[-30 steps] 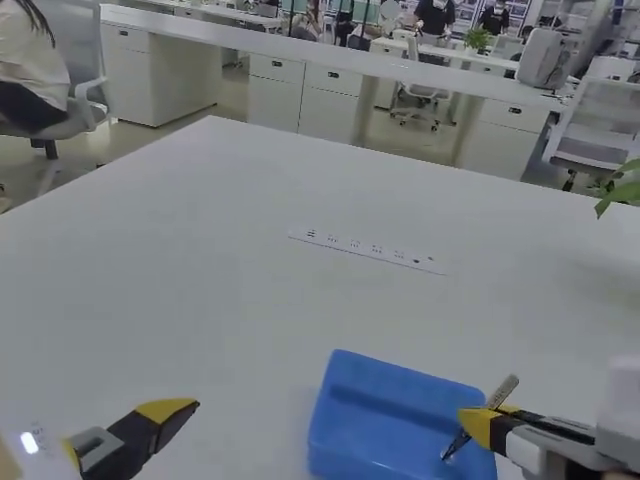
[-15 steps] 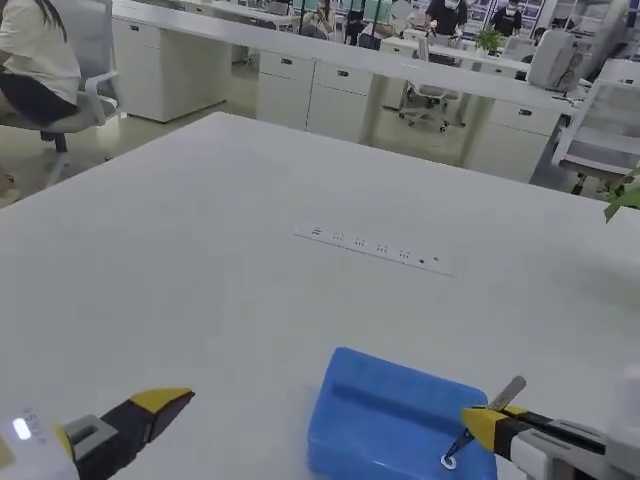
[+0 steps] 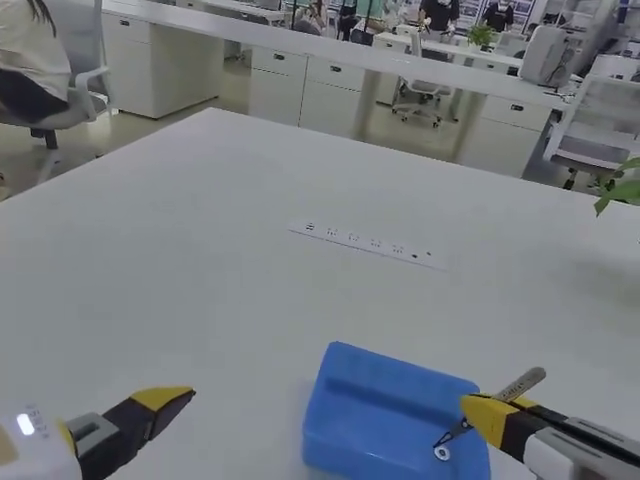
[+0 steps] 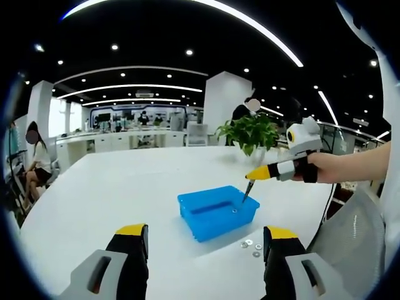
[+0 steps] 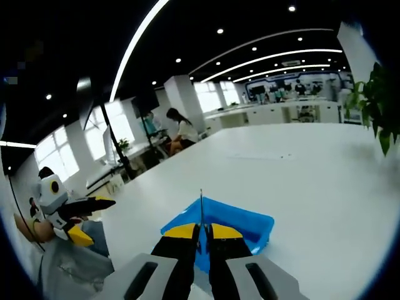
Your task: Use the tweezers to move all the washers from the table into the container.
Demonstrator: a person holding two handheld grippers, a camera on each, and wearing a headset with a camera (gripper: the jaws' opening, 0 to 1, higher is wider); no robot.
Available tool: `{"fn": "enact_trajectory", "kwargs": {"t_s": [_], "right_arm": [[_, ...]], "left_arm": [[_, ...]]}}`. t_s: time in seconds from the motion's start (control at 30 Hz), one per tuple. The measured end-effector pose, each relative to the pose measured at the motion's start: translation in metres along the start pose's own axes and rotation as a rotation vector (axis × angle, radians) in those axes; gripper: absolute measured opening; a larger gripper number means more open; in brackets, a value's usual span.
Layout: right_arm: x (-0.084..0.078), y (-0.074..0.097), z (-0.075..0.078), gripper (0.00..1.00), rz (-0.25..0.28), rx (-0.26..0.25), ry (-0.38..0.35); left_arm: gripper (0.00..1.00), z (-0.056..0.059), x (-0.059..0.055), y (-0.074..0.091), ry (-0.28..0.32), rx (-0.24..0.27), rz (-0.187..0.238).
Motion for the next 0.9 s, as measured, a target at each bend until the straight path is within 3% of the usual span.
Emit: {"fn": "enact_trajectory", "kwargs": {"t_s": [0.23,0.37,0.53,0.9], "right_arm": [[-0.01,0.001,-0.02,0.03,0.001,0.048,-0.026],[-0.021,-0.005,-0.026,0.03,-0.029,0.08,-0.03],[-0.034,-0.013,-0.025,0.03,-0.083,0.099,-0.027],[-0.058,-0.025,-0.023,0.03,-0.137,0.123,-0.057]], "left_arm": [[0.75,0.0,0.0,0.0,0.004,-0.003,0.0],[0.75,0.002,-0.001,0.0,-0.006,-0.016,-0.008],[0.75,0.001,-0.001,-0.001,-0.006,-0.014,-0.008],[0.75,0.0,-0.003,-0.001,-0.011,-0.021,-0.018]]}}
Point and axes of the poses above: the centre of the closed fingertips' face, and the gripper's own axes: y roughly backward along the fingers, z roughly to its right, x roughly out of its top, the point moved 9 cm from there along y, roughly backward along the fingers, and after that the axes turned 12 degrees about x, right-handed, at the moved point
